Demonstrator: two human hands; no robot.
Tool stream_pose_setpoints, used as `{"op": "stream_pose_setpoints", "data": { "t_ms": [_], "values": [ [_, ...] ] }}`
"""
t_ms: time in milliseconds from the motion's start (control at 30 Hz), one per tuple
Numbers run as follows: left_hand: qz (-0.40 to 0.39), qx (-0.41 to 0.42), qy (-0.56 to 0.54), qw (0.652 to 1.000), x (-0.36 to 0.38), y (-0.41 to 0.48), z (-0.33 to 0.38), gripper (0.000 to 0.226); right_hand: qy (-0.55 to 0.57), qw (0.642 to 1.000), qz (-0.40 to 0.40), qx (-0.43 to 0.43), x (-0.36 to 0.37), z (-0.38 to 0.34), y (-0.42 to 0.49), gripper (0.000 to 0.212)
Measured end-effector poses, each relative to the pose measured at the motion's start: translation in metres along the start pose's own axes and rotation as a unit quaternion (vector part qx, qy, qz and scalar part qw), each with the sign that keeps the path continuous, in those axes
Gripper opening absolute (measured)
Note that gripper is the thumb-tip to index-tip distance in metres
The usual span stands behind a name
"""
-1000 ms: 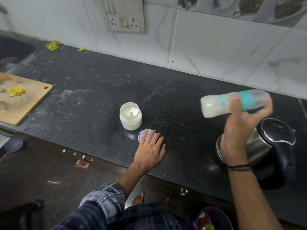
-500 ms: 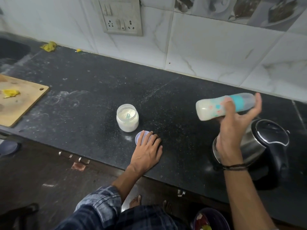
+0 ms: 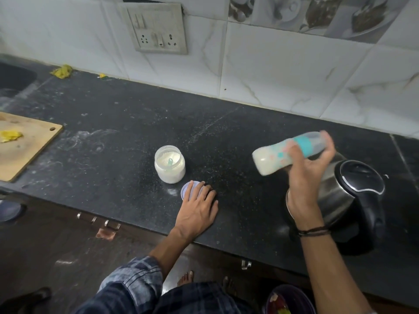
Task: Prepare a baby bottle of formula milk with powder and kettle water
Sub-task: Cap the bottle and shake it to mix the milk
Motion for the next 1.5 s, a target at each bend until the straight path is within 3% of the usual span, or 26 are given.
{"op": "stream_pose_setpoints", "data": {
  "t_ms": [67, 167, 267, 300, 400, 433, 533, 567, 667, 800, 933, 1033, 1167, 1267, 1300, 1400, 1500],
  "values": [
    [0.002, 0.0, 0.003, 1.0, 0.0, -0.001, 0.0, 0.038, 0.007, 1.0, 0.003, 0.021, 0.004, -0.001, -0.001, 0.076],
    [0.005, 0.007, 0.002, 1.0, 0.0, -0.001, -0.001, 0.038, -0.079, 0.993, -0.089, -0.012, 0.007, 0.001, -0.008, 0.069],
    [0.009, 0.003, 0.004, 1.0, 0.001, 0.0, 0.0, 0.037, 0.023, 1.0, 0.017, -0.003, -0.001, -0.004, 0.001, 0.074],
    [0.01, 0.003, 0.005, 1.0, 0.001, 0.0, 0.0, 0.037, 0.033, 0.999, 0.029, 0.004, 0.001, -0.005, 0.001, 0.076],
    [0.011, 0.008, 0.001, 1.0, 0.0, -0.002, -0.001, 0.036, -0.046, 0.997, -0.056, -0.014, 0.007, -0.004, -0.008, 0.07],
    [0.012, 0.007, 0.0, 1.0, 0.0, -0.001, -0.001, 0.035, -0.047, 0.997, -0.051, -0.029, 0.005, -0.005, -0.008, 0.069],
    [0.009, 0.0, 0.002, 1.0, 0.0, 0.0, 0.0, 0.034, 0.063, 0.996, 0.053, -0.029, -0.002, -0.012, -0.001, 0.073],
    [0.009, 0.0, 0.003, 1.0, 0.0, 0.0, 0.0, 0.034, 0.057, 0.997, 0.047, -0.03, 0.002, -0.013, -0.001, 0.075],
    [0.014, 0.008, 0.001, 1.0, 0.0, -0.001, 0.0, 0.034, -0.07, 0.994, -0.075, -0.048, 0.006, -0.008, -0.009, 0.071],
    [0.009, -0.002, 0.004, 1.0, 0.0, 0.0, 0.0, 0.034, 0.022, 0.998, 0.018, -0.048, 0.0, -0.017, 0.0, 0.073],
    [0.009, 0.005, 0.0, 1.0, -0.001, -0.001, 0.0, 0.034, -0.066, 0.993, -0.066, -0.069, 0.006, -0.015, -0.006, 0.072],
    [0.008, -0.002, 0.0, 1.0, -0.001, 0.0, 0.0, 0.034, 0.032, 0.998, 0.013, -0.054, 0.001, -0.021, 0.004, 0.078],
    [0.006, 0.005, -0.001, 1.0, -0.003, -0.001, 0.001, 0.035, -0.073, 0.992, -0.089, -0.044, 0.009, -0.017, -0.003, 0.07],
    [0.007, -0.002, 0.001, 1.0, -0.003, 0.001, 0.001, 0.034, 0.032, 0.999, 0.025, -0.021, 0.004, -0.014, 0.001, 0.074],
    [0.008, -0.003, 0.001, 1.0, -0.003, 0.0, 0.001, 0.034, 0.037, 0.999, 0.032, -0.011, 0.008, -0.015, -0.002, 0.075],
    [0.013, 0.007, 0.001, 1.0, -0.002, -0.001, 0.0, 0.034, -0.07, 0.996, -0.052, -0.025, 0.013, -0.005, -0.01, 0.07],
    [0.017, 0.002, 0.004, 1.0, -0.001, 0.001, 0.001, 0.034, 0.029, 0.998, 0.053, -0.024, 0.004, -0.004, -0.002, 0.074]
  ]
}}
Point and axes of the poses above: each hand's wrist, its own y-axis towards the middle knuckle, its own x-axis out of the palm, z = x × y, the point moved 3 cm from there along y, towards the middle knuckle, and after that the axes turned 6 degrees about x, right-handed, at the moved point
